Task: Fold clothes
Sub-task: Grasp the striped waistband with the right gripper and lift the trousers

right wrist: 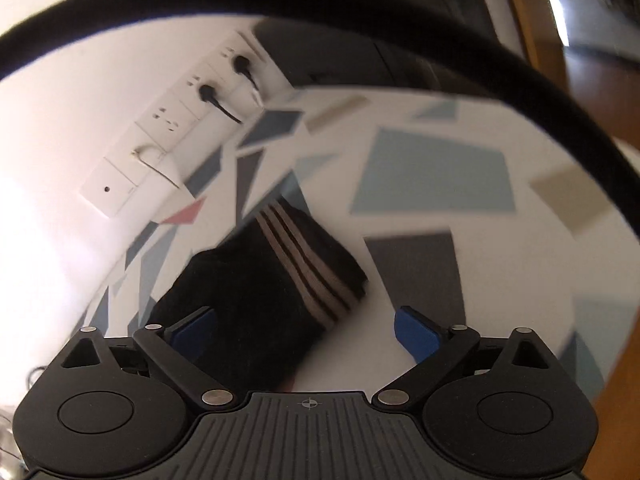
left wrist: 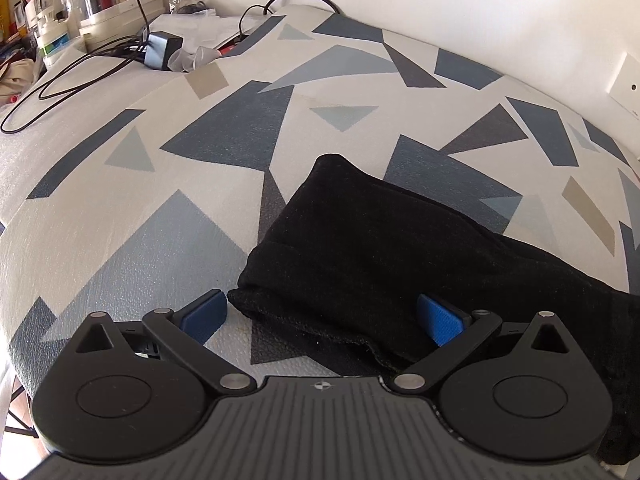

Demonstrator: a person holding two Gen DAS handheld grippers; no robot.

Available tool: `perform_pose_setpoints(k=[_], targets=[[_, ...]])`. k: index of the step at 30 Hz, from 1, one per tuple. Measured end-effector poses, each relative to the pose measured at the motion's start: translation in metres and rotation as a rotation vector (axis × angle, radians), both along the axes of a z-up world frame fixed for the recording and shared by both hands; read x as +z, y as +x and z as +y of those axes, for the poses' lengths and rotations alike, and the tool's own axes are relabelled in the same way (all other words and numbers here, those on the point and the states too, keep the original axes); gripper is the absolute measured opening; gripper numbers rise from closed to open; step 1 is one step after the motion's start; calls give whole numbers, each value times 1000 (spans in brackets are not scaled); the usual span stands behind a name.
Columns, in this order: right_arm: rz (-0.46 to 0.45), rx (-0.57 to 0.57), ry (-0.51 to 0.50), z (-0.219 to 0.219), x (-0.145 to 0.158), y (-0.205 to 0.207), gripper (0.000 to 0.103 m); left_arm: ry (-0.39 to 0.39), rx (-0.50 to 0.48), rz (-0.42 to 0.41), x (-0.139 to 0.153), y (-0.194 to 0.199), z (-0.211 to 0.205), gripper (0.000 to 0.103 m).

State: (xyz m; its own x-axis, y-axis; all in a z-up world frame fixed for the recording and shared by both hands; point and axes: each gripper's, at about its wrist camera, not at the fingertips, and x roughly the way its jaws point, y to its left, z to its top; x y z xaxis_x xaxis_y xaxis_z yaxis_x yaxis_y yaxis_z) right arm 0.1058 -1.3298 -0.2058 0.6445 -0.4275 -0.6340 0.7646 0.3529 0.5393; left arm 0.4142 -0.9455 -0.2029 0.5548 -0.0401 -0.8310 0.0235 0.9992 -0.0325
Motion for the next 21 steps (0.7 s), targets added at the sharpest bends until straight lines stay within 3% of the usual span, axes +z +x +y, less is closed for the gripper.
perform_pose_setpoints(k=[3, 5, 7, 9, 12, 14, 21], targets=[[51, 18, -77, -5, -4, 18, 90, 1, -4, -16, -1, -2, 0, 103], [99, 28, -141, -8, -6, 31, 81, 0, -8, -24, -1, -3, 1, 103], [186, 40, -224, -9, -7, 45, 48, -2, -11, -24, -1, -3, 1, 103], [246, 49, -284, -9, -7, 56, 34, -3, -5, -14, 0, -2, 0, 103], [174, 63, -234, -23, -6, 50, 13, -1, -18, 10, 1, -3, -5, 103], [131, 35, -182, -35, -6, 40, 11, -2, -68, 15, 1, -6, -13, 103], [83, -98, -143, -78, -10, -16, 11, 7, -250, 13, 1, -27, -78, 103]])
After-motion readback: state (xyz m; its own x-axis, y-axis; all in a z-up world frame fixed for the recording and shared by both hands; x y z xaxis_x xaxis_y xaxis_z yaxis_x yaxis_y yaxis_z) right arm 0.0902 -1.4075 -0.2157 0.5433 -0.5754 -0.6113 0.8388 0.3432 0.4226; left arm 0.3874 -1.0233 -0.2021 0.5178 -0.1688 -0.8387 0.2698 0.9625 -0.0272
